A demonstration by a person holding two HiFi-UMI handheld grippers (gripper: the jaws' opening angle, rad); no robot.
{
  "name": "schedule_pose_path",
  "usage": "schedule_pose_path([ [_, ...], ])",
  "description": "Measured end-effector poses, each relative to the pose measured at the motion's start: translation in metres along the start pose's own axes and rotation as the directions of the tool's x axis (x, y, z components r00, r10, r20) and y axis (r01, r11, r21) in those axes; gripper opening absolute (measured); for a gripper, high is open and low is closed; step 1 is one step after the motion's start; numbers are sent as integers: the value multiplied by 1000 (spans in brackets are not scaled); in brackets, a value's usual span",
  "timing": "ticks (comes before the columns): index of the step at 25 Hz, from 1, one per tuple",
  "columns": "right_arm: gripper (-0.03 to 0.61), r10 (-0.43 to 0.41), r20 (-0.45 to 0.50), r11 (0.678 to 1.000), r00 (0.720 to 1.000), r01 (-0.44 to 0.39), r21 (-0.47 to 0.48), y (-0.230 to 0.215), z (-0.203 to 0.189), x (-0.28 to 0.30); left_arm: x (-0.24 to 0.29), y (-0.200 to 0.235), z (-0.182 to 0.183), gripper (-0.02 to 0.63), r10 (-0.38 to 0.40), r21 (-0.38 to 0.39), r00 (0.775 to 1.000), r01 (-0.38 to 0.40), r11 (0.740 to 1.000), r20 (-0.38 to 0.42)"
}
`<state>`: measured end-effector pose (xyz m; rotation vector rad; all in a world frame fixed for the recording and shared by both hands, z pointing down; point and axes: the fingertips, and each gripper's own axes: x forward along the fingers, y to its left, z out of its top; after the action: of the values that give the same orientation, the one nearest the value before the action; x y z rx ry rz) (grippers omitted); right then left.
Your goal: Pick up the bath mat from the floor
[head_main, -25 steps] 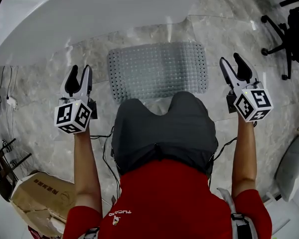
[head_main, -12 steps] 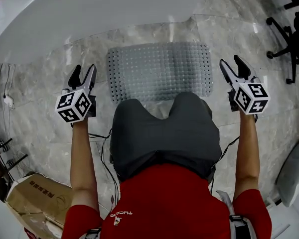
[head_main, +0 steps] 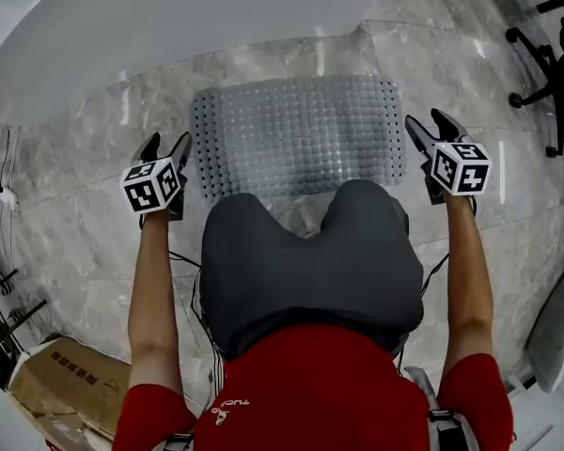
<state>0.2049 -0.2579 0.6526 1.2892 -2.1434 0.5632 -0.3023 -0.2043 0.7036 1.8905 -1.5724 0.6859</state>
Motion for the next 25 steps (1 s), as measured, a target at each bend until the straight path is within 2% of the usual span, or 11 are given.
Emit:
schedule_pose_path([
  [6,255,-11,-84,1000,996,13,21,-16,-49,32,33,1,-39,310,-8,-17,997,7,1000,-79],
  [9,256,-13,-126,999,992,17,32,-24,-71,49,52,3,-58,320,-11,-1,992,11,1000,-128],
  [12,259,-12,-178,999,984,22,50,-30,-96,67,69,6,-77,328,-9,11,984,12,1000,-179],
  [18,262,-2,-275,997,961,24,79,-42,-141,99,103,12,-106,333,-14,-13,970,12,1000,-244],
  [25,270,4,-354,991,935,45,129,-53,-176,128,124,25,-146,342,-20,-57,934,0,998,-356],
])
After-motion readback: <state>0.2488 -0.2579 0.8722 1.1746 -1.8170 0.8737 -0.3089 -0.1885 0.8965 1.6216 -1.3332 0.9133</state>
